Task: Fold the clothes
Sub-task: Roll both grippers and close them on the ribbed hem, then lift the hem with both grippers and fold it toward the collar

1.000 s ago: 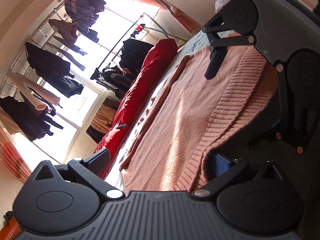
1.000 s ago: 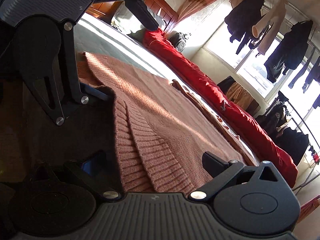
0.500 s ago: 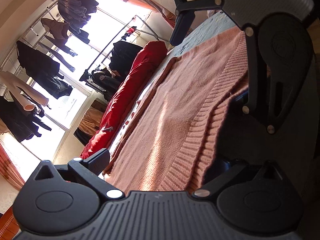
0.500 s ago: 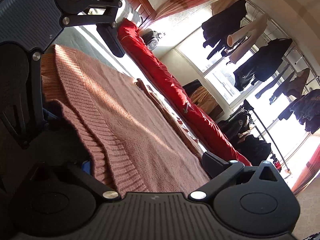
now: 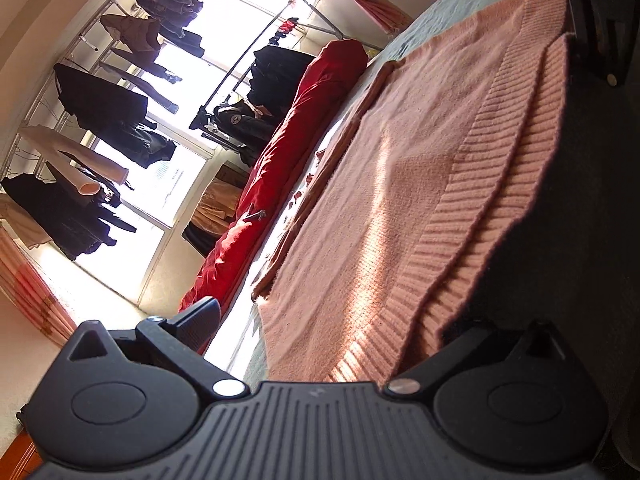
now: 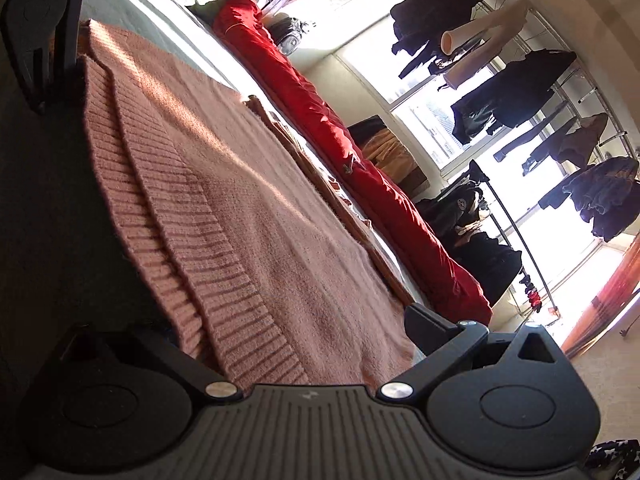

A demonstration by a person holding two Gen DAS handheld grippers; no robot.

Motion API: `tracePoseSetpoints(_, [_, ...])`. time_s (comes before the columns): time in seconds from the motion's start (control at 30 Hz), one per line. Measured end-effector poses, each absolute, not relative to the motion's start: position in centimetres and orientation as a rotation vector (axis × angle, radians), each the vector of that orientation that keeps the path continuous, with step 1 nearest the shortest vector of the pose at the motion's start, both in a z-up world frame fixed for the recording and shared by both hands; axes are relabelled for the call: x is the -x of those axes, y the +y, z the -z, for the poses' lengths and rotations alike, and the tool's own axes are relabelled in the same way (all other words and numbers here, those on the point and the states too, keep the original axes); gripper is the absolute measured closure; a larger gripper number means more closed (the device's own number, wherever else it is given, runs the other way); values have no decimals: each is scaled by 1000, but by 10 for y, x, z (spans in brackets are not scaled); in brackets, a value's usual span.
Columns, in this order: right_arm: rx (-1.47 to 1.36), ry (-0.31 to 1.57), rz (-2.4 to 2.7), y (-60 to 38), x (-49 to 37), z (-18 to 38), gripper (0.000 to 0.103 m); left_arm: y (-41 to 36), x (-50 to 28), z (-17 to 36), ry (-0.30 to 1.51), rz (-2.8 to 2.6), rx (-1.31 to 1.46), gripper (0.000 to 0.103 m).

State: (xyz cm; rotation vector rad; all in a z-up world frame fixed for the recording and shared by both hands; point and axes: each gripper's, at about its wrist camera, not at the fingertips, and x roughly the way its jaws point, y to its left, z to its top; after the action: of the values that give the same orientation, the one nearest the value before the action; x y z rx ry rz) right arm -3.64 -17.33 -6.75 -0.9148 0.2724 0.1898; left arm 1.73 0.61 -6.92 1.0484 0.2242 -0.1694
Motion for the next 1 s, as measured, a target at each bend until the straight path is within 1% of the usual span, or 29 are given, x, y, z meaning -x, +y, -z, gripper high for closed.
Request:
tracePoseSetpoints(0.17, [917, 300, -122, -192, 33, 68, 0, -1, -16, 71, 193, 169, -1122, 1])
tracePoseSetpoints(0.33, [936, 281, -132, -178, 28, 68, 0, -18, -15, 80, 149, 211, -1218, 1])
tracePoseSetpoints(0.5, [964, 305, -126, -195, 26, 67, 0, -5, -17, 80, 215, 228, -1240, 1])
tracePoseSetpoints(0.53, [960, 316, -129, -200, 25, 65, 0, -1, -18, 79, 233, 234, -1241, 2])
tracePoseSetpoints(0.6, [977, 327, -145, -206, 24, 62, 1, 3, -19, 75, 257, 272, -1241, 11])
tracePoseSetpoints(0.63, [989, 330, -155, -208, 24, 61, 3, 4, -19, 73, 270, 292, -1241, 14])
tracePoseSetpoints(0.67, [997, 333, -170, -209, 23, 60, 7, 3, -19, 74, 282, 323, -1256, 26])
tracePoseSetpoints(0.7, [1000, 341, -197, -209, 24, 58, 16, 2, -19, 74, 293, 350, -1271, 46])
tracePoseSetpoints(0.73, [1003, 350, -227, -208, 24, 55, 20, 0, -18, 76, 306, 383, -1292, 54])
tracePoseSetpoints(0.77, [1009, 359, -258, -207, 24, 54, 29, -1, -17, 78, 320, 417, -1314, 68])
tracePoseSetpoints(0.8, [1017, 371, -288, -206, 24, 52, 39, -3, -17, 80, 334, 452, -1336, 77])
tracePoseSetpoints(0.83, [1028, 387, -318, -205, 23, 51, 43, -3, -17, 81, 348, 477, -1346, 81])
tracePoseSetpoints(0.87, [1035, 403, -346, -205, 23, 49, 52, -3, -18, 81, 359, 495, -1348, 89])
tracePoseSetpoints(0.9, [1034, 419, -371, -205, 22, 48, 61, -2, -18, 80, 379, 522, -1343, 95])
tracePoseSetpoints(0.93, [1031, 438, -397, -205, 21, 46, 67, -1, -20, 78, 397, 538, -1340, 95])
tracePoseSetpoints(0.97, [1028, 465, -431, -205, 20, 43, 80, -1, -22, 76, 410, 551, -1335, 95])
tracePoseSetpoints(1.0, [1029, 489, -461, -204, 19, 41, 89, -1, -24, 74, 422, 564, -1331, 96])
